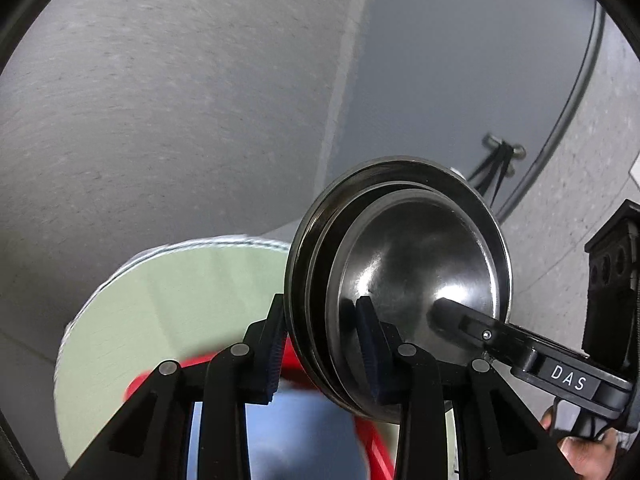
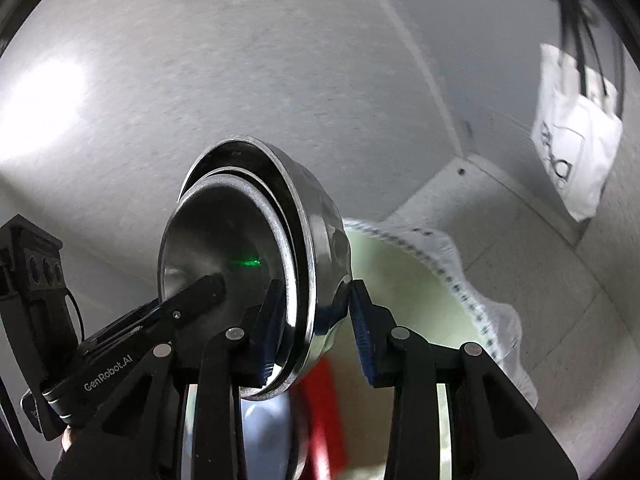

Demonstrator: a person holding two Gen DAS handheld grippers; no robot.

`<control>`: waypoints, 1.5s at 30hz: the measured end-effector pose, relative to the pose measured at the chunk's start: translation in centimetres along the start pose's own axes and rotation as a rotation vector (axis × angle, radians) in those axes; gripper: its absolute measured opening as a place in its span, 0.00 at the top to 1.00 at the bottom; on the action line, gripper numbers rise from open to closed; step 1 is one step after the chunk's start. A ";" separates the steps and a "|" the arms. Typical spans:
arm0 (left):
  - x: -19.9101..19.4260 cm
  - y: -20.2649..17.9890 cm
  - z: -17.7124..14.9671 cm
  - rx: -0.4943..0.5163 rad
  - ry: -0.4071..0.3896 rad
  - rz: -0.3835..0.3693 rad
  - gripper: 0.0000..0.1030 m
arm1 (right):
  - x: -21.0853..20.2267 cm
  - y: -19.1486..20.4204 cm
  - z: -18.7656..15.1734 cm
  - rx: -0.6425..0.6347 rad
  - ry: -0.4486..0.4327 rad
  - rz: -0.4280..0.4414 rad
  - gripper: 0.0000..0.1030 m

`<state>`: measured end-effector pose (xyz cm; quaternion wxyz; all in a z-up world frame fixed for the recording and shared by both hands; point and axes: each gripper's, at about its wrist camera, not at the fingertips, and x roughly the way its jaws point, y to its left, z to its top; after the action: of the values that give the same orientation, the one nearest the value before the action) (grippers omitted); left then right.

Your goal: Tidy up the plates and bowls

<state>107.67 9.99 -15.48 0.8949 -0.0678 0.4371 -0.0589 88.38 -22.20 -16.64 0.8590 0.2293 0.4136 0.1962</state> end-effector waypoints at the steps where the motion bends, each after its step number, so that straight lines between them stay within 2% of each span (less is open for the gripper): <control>1: -1.2 0.4 -0.8 -0.008 -0.011 0.012 0.70 | -0.5 1.3 -0.6 -0.031 0.008 0.008 0.68; 4: -4.4 1.8 -3.9 -0.039 -0.028 0.058 0.70 | -1.1 3.7 -2.5 -0.083 0.039 0.042 0.68; 9: -6.7 4.3 -9.6 -0.102 0.013 0.116 0.70 | -0.2 5.8 -6.7 -0.124 0.139 0.072 0.68; 16: -5.7 7.1 -15.0 -0.192 0.101 0.126 0.70 | 3.0 6.2 -11.2 -0.163 0.280 0.030 0.68; 21: -4.2 8.6 -16.5 -0.231 0.153 0.135 0.69 | 5.0 6.0 -12.4 -0.194 0.328 -0.018 0.67; 25: -2.5 9.4 -15.0 -0.269 0.165 0.141 0.72 | 6.3 6.3 -12.7 -0.236 0.335 -0.046 0.67; 27: -2.4 9.9 -15.0 -0.282 0.159 0.144 0.71 | 6.6 6.5 -13.0 -0.251 0.336 -0.051 0.63; 29: -2.3 9.9 -14.8 -0.297 0.148 0.126 0.70 | 6.5 6.5 -13.3 -0.261 0.325 -0.057 0.50; 30: -2.7 9.7 -14.9 -0.295 0.136 0.126 0.68 | 6.6 6.6 -13.4 -0.262 0.323 -0.051 0.47; 32: -3.9 9.6 -15.5 -0.290 0.116 0.134 0.63 | 6.3 7.0 -13.7 -0.276 0.317 -0.058 0.39; 35: -6.3 9.1 -16.3 -0.300 0.064 0.146 0.50 | 5.2 7.4 -14.1 -0.268 0.295 -0.060 0.38; 37: -8.8 8.7 -17.6 -0.313 0.021 0.151 0.37 | 3.8 7.4 -14.2 -0.261 0.269 -0.047 0.34; 40: -12.0 7.8 -18.8 -0.307 -0.027 0.164 0.28 | 1.3 7.5 -14.5 -0.247 0.225 -0.035 0.33; 44: -16.4 6.2 -20.6 -0.266 -0.077 0.166 0.27 | -2.0 8.0 -15.5 -0.232 0.162 -0.039 0.33; 45: -17.4 5.8 -21.1 -0.259 -0.096 0.165 0.24 | -2.9 8.3 -15.8 -0.236 0.143 -0.044 0.33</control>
<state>80.64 17.15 -15.80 0.9003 -0.1490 0.4020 0.0750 72.80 -13.24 -18.98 0.8525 0.1028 0.4527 0.2405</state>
